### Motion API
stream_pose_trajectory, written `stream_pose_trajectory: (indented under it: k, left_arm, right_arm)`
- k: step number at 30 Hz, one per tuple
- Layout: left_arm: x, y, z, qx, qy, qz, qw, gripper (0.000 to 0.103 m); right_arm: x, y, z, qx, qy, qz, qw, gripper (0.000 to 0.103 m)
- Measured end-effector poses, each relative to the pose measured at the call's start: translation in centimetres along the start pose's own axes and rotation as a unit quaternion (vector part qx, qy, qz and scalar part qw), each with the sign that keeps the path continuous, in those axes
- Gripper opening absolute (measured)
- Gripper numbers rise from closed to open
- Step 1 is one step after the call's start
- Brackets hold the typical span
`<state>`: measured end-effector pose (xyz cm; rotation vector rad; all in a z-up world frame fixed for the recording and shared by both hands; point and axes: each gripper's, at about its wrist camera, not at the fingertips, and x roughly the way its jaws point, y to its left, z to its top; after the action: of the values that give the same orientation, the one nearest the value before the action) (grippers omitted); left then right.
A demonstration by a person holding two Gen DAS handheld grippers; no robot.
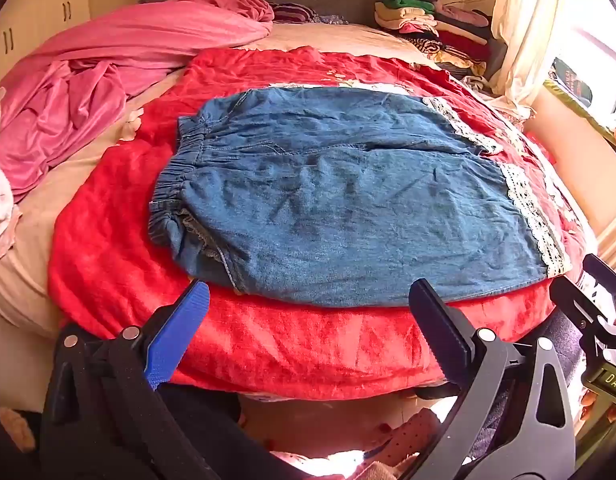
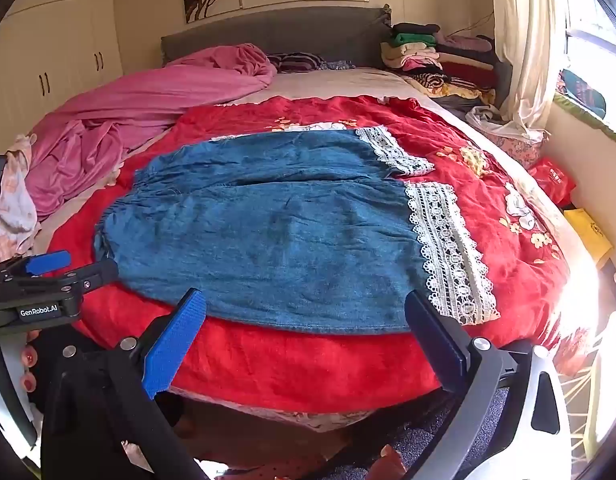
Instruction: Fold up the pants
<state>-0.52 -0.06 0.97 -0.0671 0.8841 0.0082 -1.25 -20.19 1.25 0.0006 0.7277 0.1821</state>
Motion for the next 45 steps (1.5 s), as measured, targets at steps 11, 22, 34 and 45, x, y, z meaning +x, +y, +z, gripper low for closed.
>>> stream_pose_trajectory:
  k: [11, 22, 34, 45]
  left_arm:
    - [0.0, 0.0, 0.0, 0.000, -0.001, 0.001, 1.0000, 0.094]
    - [0.1, 0.1, -0.1, -0.001, -0.004, 0.001, 1.0000, 0.094]
    - [0.4, 0.6, 0.3, -0.002, -0.010, 0.001, 0.9999, 0.094]
    - [3.0, 3.7, 4.5, -0.021, -0.005, 0.005, 0.9998, 0.094]
  right_arm:
    - [-0.4, -0.7, 0.3, 0.000, -0.003, -0.003, 1.000, 0.099]
    - [0.1, -0.1, 0.0, 0.003, 0.000, -0.001, 1.000, 0.099]
    - [1.5, 0.5, 0.2, -0.007, 0.002, 0.008, 1.000, 0.099]
    - [5.8, 2.0, 6.0, -0.033, 0.032, 0.050, 0.998, 0.099]
